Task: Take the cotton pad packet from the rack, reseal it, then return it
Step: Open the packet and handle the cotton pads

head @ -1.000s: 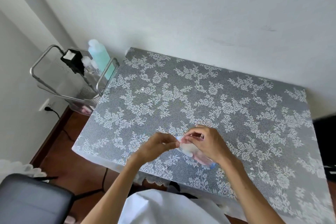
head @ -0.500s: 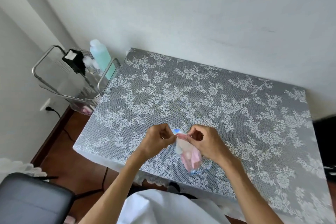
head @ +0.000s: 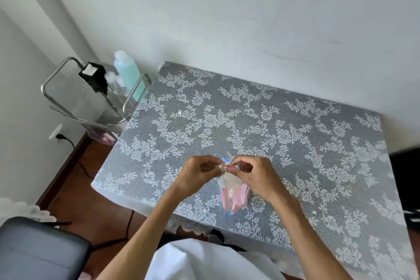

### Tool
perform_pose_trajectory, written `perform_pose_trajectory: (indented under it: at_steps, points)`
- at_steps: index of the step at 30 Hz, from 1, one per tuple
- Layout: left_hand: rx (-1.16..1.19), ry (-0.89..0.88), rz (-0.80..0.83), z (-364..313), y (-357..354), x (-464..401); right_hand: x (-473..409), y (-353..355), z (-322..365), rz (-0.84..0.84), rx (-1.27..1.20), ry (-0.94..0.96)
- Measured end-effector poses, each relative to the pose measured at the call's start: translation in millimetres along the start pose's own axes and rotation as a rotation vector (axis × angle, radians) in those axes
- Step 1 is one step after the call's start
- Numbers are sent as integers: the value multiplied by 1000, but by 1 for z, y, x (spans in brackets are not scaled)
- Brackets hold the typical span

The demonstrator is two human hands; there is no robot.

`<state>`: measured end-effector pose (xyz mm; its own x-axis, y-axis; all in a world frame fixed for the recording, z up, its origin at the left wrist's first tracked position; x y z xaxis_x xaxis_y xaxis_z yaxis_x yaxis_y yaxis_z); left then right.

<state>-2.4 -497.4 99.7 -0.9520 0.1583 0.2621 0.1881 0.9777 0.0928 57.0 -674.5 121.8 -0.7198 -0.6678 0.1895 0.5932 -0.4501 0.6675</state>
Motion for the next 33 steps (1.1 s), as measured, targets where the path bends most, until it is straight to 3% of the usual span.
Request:
perform_pose_trajectory:
  at_steps: [4, 15, 20, 27, 33]
  points:
    - [-69, 10, 39, -1, 2, -1, 1, 0, 3, 1, -18, -3]
    - [-454, -101, -119, -28, -2, -5, 4, 2, 8, 28, -63, -57]
    - [-506, -162, -155, -33, -7, -5, 8, 3, 9, -46, -101, -35]
    - [-373, -171, -108, -27, -5, -4, 13, 7, 1, -156, -74, -31]
    - [-553, -322, -82, -35, -10, -3, 11, 9, -2, -41, 97, -77]
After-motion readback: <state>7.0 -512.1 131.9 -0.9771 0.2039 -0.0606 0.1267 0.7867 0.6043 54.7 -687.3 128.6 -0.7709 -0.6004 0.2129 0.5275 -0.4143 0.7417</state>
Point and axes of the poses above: each hand's wrist, its own x-axis away from the middle knuckle, its own y-axis out of the back of the hand, z = x × y, the point moved 5 cm from there along -x, towards the middle knuckle, and after that the axes turned 10 degrees about z, right-handed, at the moved point
